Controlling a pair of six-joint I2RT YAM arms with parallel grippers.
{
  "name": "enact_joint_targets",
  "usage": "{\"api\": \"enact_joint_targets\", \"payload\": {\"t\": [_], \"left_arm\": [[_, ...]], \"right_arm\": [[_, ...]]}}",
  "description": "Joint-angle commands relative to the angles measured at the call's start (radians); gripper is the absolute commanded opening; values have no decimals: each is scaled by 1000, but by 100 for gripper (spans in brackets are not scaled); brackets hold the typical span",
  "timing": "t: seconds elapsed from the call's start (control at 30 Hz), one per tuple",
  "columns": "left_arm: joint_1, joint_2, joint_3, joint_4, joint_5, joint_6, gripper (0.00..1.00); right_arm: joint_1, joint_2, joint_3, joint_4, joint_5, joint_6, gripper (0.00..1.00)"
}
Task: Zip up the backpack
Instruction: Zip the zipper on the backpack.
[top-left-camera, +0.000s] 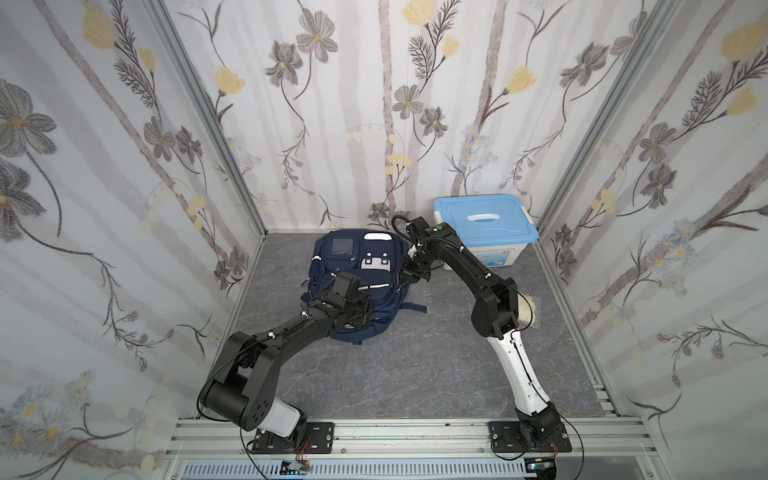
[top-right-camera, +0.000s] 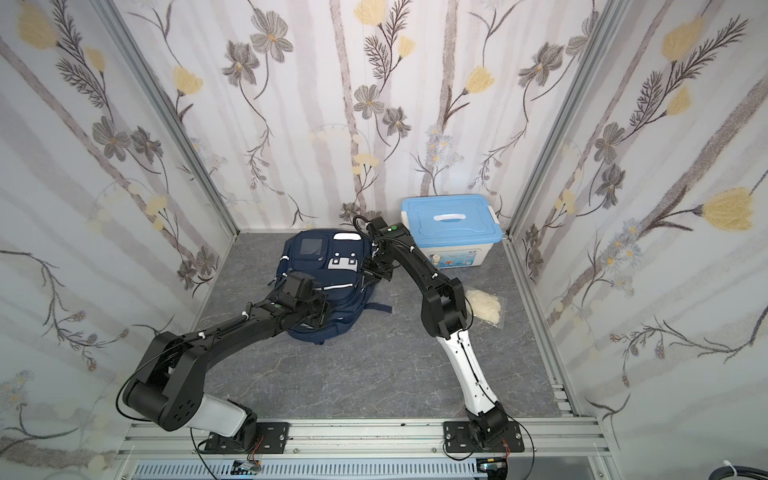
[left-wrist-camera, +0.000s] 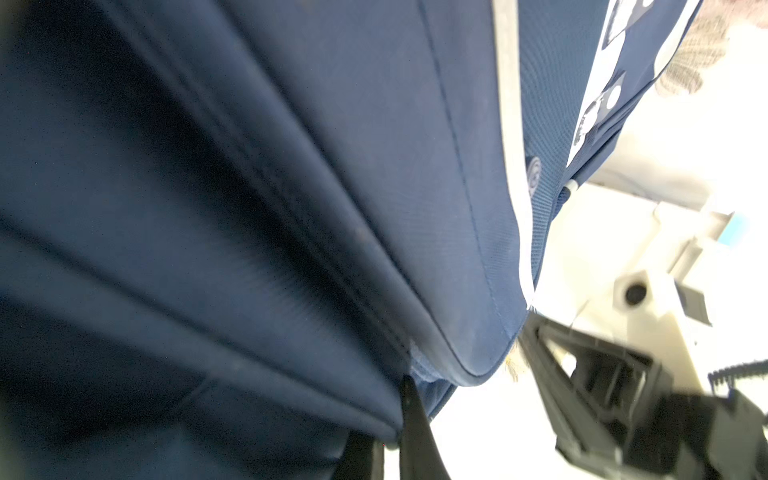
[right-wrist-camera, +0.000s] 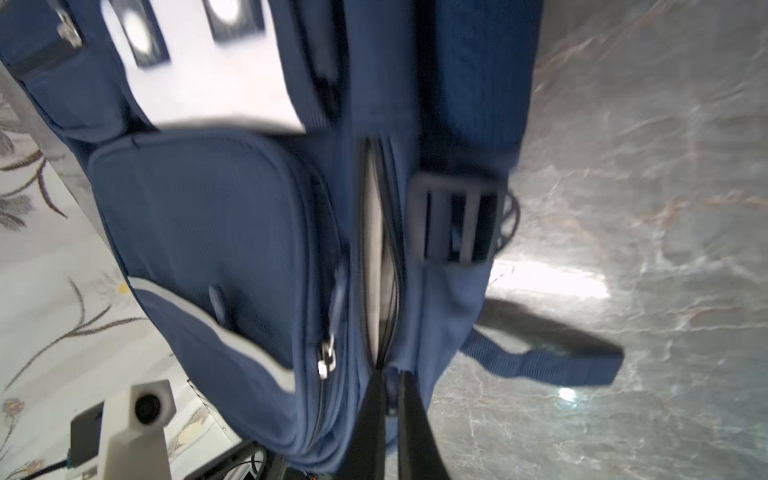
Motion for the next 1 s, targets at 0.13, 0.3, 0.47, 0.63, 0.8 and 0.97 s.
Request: {"api": "enact_joint_targets", "payload": {"t": [0.13,0.3,0.47,0.63,0.8,0.97], "left_arm": [[9,-5,21,-151,136,103,0],[7,-57,33,-241,175,148,0],[8,-141,-8,-302,189,142,0],[7,-141,55,-368,198,184,0],[4,-122,61,-354,197,172,0],[9,-40,138,-260,177,141,0]], "right_arm": [[-36,97,161,0,204,-82,0],[-79,95,169,5,291,-89,0],[-140,108,229,27,293,-86,0],[-145,99,243,76,235,-91,0],[-128,78,242,91,156,-144,44],[-78,-25,237,93,118,-237,99]]}}
